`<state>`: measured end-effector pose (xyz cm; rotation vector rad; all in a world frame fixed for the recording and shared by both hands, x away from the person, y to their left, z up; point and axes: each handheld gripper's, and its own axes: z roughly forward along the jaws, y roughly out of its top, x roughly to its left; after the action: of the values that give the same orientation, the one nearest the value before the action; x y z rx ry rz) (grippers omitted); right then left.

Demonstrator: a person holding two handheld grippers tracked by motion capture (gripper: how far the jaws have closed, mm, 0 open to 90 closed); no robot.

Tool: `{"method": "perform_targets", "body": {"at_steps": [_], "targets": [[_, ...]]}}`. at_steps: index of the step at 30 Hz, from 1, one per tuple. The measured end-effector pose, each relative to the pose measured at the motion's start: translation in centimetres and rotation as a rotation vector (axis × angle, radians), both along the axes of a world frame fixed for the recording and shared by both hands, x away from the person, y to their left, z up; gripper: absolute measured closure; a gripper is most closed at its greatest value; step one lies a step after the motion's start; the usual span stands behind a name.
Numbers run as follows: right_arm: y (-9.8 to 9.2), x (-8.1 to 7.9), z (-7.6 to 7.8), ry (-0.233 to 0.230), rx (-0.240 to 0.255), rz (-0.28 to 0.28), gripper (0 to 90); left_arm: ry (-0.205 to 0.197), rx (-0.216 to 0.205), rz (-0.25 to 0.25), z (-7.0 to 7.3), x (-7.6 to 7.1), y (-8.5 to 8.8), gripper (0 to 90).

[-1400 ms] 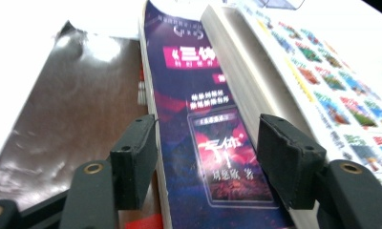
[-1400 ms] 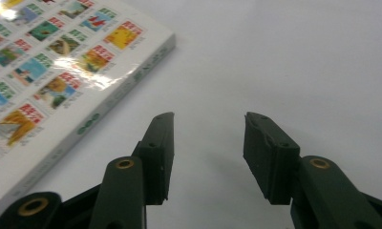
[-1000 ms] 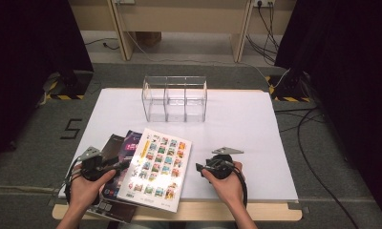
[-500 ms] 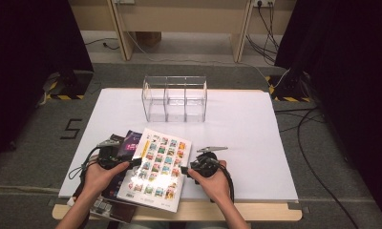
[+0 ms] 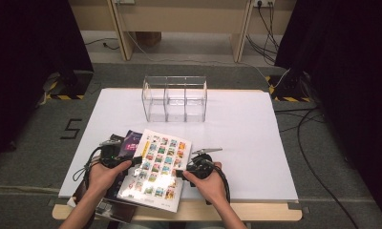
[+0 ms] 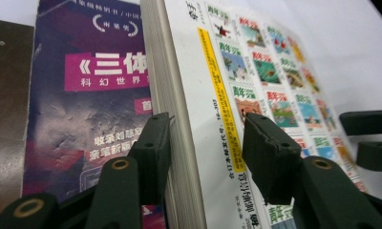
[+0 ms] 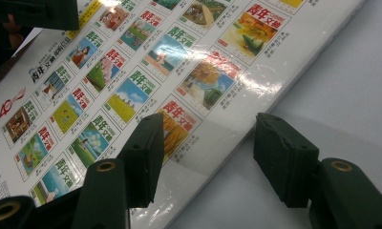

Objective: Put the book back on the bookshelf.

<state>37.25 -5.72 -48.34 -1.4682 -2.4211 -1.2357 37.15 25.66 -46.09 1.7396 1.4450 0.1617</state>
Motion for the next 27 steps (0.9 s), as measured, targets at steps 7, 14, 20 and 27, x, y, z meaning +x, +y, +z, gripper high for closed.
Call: {"method": "perform_targets", "body": {"at_steps": [7, 14, 20, 27], "targets": [[-0.1, 0.0, -0.1, 0.002, 0.01, -0.005, 44.4, 0.079, -0.093, 0.019, -0.8, -0.5, 0.6, 54.2], [-0.1, -0.1, -0.1, -0.001, 0.015, -0.005, 44.0, 0.117, -0.291, 0.007, -0.8, -0.7, 1.0, 60.2], [-0.2, 0.0, -0.2, 0.01, 0.028, -0.01, 43.7, 0.159, -0.27, -0.097, -0.8, -1.1, -0.4, 70.8], [-1.2, 2.2, -0.1, 0.011, 0.069, -0.066, 44.4, 0.117, -0.295, -0.111, -1.0, -1.7, -0.1, 77.2]]}}
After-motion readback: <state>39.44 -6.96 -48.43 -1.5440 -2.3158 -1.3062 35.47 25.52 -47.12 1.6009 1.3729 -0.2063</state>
